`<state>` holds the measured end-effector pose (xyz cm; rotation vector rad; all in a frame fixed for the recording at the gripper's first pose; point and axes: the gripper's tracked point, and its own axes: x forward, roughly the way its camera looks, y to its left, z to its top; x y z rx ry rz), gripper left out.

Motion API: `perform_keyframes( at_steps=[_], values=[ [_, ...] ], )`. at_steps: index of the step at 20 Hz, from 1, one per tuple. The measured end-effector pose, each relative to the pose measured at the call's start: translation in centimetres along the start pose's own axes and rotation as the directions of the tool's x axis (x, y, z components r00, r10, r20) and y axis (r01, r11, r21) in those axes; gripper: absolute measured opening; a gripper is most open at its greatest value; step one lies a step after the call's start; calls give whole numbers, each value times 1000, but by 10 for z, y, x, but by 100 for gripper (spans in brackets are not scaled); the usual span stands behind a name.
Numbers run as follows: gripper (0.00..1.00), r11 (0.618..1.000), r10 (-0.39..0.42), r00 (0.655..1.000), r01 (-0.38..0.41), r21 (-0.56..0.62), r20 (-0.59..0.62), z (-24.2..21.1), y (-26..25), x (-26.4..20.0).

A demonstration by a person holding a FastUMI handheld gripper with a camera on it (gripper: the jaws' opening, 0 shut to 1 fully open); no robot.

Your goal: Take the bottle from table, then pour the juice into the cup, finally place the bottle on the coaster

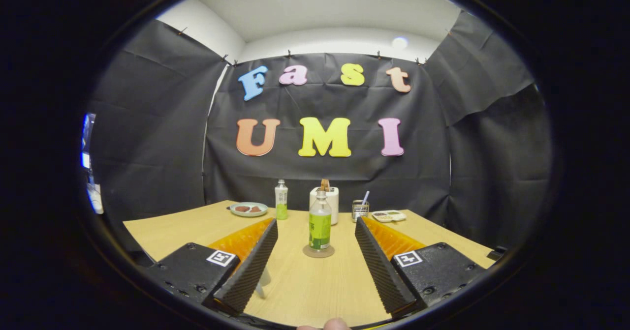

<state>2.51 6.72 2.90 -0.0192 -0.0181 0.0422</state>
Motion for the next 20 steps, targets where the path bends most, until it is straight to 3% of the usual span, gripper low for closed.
perform_keyframes(
  at_steps=[20],
  values=[
    [100,1000,-13,1000,13,-13,6,3,-3,-4]
  ],
)
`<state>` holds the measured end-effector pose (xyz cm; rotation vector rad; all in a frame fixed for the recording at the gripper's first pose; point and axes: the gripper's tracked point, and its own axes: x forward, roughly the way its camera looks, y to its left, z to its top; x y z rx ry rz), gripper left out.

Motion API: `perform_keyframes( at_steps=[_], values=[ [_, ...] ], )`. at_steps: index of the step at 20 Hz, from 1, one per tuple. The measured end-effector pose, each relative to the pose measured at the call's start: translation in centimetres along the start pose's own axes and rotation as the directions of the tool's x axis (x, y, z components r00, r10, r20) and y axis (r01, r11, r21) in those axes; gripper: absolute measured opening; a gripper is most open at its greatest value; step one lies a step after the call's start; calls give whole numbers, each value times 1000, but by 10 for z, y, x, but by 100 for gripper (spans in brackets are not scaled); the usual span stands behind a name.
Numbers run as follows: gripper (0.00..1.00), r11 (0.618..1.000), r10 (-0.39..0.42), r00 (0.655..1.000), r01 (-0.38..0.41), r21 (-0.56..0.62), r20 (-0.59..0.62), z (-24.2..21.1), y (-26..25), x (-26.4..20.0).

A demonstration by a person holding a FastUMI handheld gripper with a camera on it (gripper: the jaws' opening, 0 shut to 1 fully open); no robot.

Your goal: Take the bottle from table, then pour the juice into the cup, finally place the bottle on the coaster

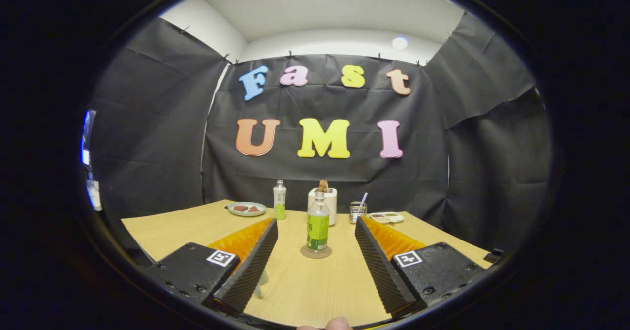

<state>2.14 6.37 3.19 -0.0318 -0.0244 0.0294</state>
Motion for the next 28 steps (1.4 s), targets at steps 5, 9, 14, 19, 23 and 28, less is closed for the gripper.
perform_keyframes(
  at_steps=[5,9,14,19,23,28],
  values=[
    [100,1000,-6,1000,6,4,8,2,-3,-1],
    [100,1000,-9,1000,9,14,2,-2,-6,-1],
    [100,1000,-7,1000,7,7,-2,-2,-4,-2],
    [100,1000,-10,1000,10,7,24,6,-4,-5],
    [100,1000,-13,1000,12,11,24,5,-5,-6],
    [100,1000,-8,1000,8,21,17,1,-3,-4]
  ],
)
